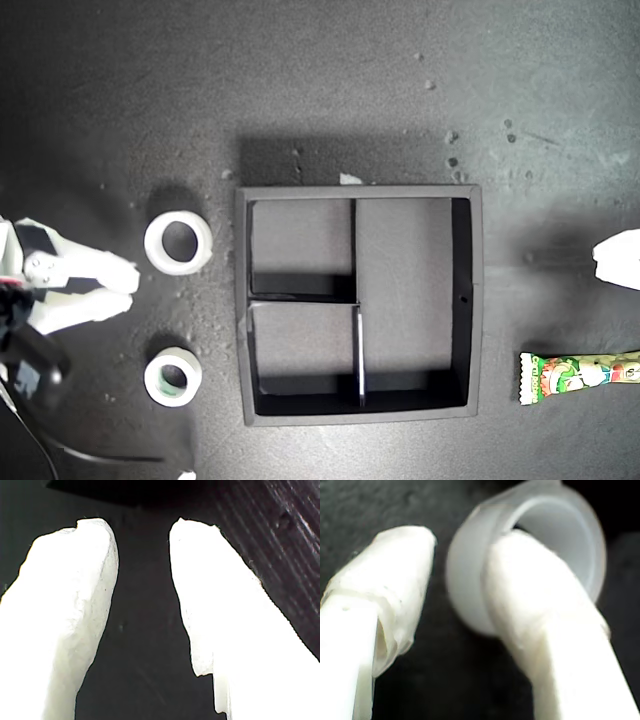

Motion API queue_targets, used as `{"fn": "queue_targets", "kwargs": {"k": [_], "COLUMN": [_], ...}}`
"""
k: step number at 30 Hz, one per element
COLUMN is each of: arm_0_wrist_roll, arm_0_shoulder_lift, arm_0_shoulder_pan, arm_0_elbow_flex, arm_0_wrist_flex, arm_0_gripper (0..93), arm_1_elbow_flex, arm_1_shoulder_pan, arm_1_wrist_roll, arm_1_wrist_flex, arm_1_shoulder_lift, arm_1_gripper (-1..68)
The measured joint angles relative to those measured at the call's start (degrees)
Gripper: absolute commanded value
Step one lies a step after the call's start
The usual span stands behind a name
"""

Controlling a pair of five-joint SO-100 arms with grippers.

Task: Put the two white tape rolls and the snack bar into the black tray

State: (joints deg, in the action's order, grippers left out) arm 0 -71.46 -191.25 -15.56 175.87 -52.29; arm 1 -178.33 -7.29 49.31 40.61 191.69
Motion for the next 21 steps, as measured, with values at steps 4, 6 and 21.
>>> {"fn": "queue_targets", "kwargs": {"k": [4,6,21], "arm_0_wrist_roll": [7.4,9.5,12.1], "arm_0_shoulder_lift": [1.7,10.7,67.4], "arm_0_shoulder_pan": [1.5,2.0,1.3], "arm_0_elbow_flex": [-4.9,-9.8,-37.2], "arm_0_wrist_flex": [1.3,1.9,2.1], "arm_0_gripper": [24.7,24.7,23.3], "arm_1_elbow_flex": [0.0,0.0,0.0], "arm_1_shoulder_pan": [0.2,1.1,5.7], "arm_1_wrist_roll": [8.6,11.8,15.2], "arm_1_wrist_flex": [0.9,1.8,2.9], "arm_1_shoulder_lift": [0.0,0.0,0.0], "arm_1_gripper": [25.9,29.9,30.0]}}
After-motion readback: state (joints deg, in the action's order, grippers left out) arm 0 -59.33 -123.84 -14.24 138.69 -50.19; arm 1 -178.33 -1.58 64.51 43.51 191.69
